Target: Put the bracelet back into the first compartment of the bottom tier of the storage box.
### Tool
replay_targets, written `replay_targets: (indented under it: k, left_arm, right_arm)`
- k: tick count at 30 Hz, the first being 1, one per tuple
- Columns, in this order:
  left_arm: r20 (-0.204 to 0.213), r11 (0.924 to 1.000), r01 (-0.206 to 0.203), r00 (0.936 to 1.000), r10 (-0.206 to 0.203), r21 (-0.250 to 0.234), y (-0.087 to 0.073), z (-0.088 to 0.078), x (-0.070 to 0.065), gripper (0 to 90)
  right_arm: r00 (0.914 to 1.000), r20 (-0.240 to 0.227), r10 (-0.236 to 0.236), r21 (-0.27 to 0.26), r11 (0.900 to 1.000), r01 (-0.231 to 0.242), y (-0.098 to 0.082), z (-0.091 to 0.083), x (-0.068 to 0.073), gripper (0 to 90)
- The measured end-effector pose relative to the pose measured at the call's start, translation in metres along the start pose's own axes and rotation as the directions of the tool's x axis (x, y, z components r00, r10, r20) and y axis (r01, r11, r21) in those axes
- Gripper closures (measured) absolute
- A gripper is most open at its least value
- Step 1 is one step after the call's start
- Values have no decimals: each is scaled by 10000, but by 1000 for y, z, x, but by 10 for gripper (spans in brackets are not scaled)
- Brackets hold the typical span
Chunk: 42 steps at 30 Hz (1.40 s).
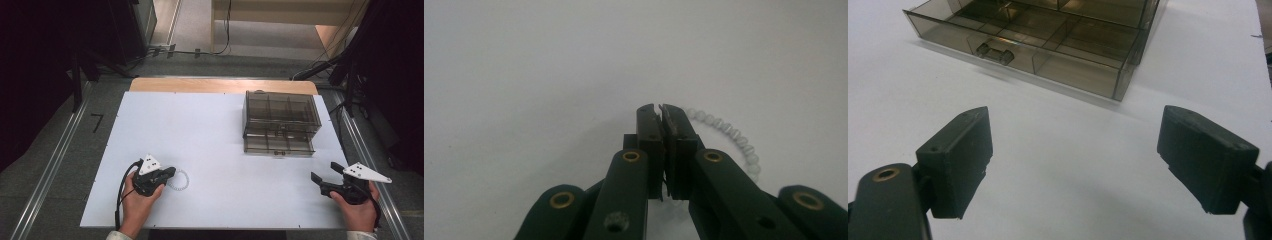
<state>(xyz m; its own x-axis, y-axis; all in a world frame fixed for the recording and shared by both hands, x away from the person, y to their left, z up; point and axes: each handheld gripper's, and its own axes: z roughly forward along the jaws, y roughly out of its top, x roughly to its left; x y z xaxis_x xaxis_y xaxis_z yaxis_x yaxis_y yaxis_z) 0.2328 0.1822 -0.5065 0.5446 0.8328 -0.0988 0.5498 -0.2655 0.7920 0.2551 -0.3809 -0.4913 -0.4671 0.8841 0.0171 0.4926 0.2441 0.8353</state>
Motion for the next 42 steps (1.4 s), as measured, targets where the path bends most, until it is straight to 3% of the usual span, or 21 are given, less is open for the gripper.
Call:
replay_targets:
  k: [10, 19, 31, 42]
  left_arm:
    - [517, 9987, -105, 9986, 131, -505, 12, -7, -17, 887]
    - [349, 9956, -593, 9975, 619, -730, 20, -13, -27, 887]
    - [727, 9940, -684, 9946, 746, -851, 32, -18, -45, 887]
    - [985, 9936, -849, 9909, 920, -740, 49, 4, -63, 887]
  right_arm:
    - [10000, 44, -24, 34, 10000, 24, 0, 0, 0, 129]
    - [10000, 65, -50, 59, 10000, 49, -1, 0, -1, 129]
    - [9998, 72, -178, 215, 9996, 177, -1, 3, -1, 129]
    - [9998, 40, -187, 246, 9995, 186, -2, 4, -1, 129]
